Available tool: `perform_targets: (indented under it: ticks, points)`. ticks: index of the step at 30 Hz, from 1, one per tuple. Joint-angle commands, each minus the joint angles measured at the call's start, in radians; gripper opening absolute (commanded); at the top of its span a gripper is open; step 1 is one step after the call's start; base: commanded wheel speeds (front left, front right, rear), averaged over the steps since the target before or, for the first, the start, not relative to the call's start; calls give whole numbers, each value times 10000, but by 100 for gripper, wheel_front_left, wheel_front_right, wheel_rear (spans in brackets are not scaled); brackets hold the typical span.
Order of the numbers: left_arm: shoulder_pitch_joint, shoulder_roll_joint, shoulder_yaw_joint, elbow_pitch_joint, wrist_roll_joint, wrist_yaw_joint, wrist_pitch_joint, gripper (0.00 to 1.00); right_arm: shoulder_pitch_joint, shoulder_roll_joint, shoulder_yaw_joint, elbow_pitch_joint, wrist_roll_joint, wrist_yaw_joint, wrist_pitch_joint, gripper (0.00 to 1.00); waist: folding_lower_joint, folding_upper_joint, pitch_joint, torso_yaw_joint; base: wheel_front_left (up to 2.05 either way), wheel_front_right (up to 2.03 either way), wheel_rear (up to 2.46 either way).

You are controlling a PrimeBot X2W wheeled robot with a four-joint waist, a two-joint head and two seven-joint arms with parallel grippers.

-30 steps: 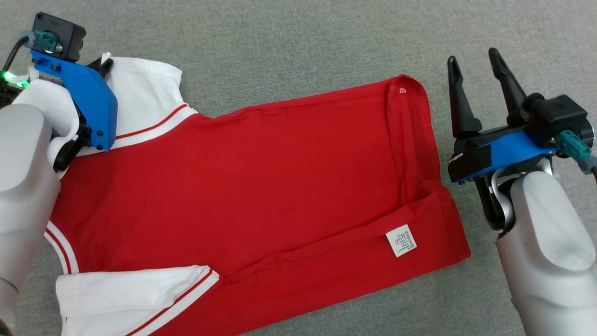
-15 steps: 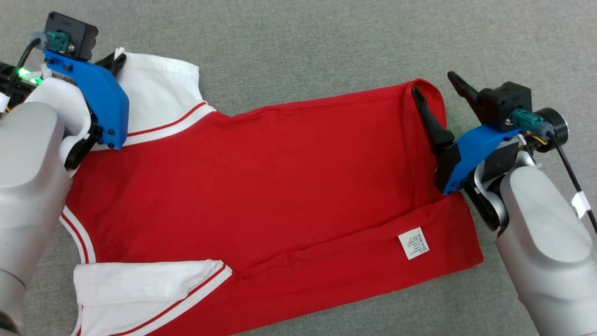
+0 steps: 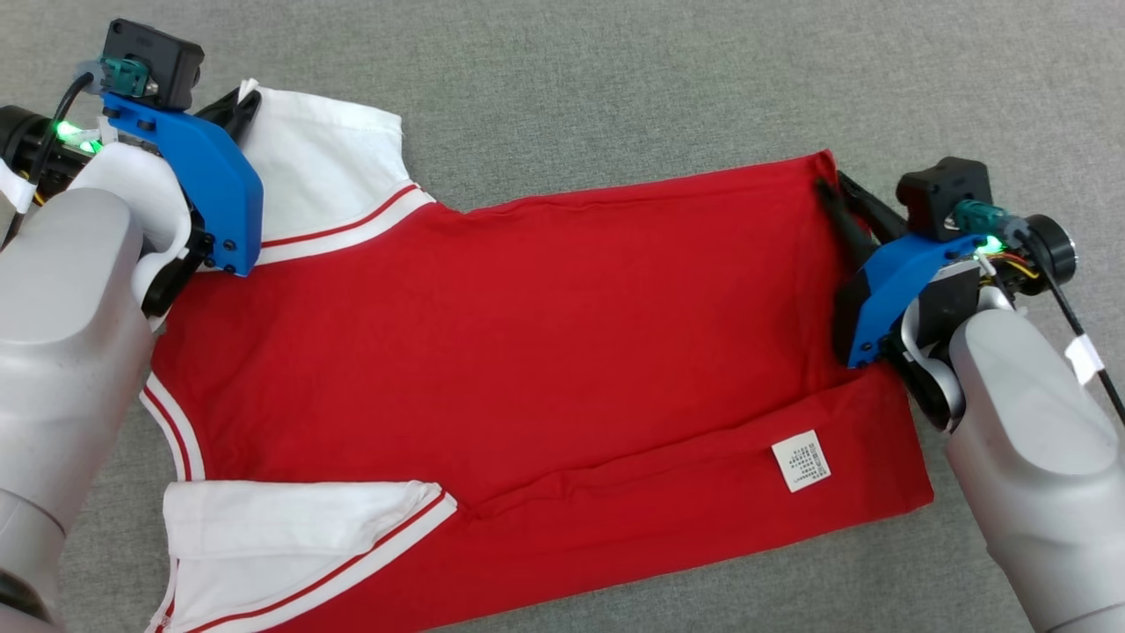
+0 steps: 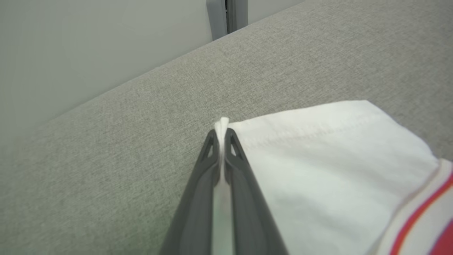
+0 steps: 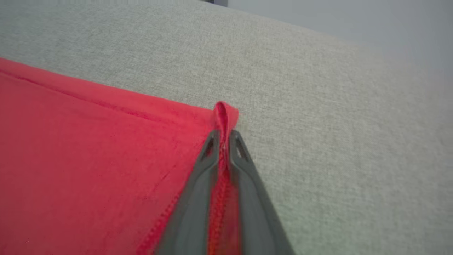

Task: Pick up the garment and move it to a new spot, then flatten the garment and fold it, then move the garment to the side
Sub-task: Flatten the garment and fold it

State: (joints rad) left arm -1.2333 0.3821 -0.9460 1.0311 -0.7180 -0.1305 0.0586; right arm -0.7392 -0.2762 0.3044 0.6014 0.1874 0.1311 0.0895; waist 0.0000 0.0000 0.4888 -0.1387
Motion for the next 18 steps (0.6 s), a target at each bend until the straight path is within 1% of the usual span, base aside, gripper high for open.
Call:
perform_targets:
  ticks: [1, 9, 18]
  points:
    - [-151, -6, -68, 50, -78, 13, -112, 0, -161, -84, -90, 126, 27, -7, -199, 0, 0, 0, -25, 29, 0, 0, 0]
    - [-12, -21, -266, 53, -372, 13, -818, 0, -99, 39, -486, 557, -68, -7, -1441, 0, 0, 0, -428, 233, 0, 0, 0]
    - [674, 42, -466, -366, -569, 13, -1951, 0, 620, 46, -939, 961, 126, -7, -2643, 0, 0, 0, -1281, 628, 0, 0, 0]
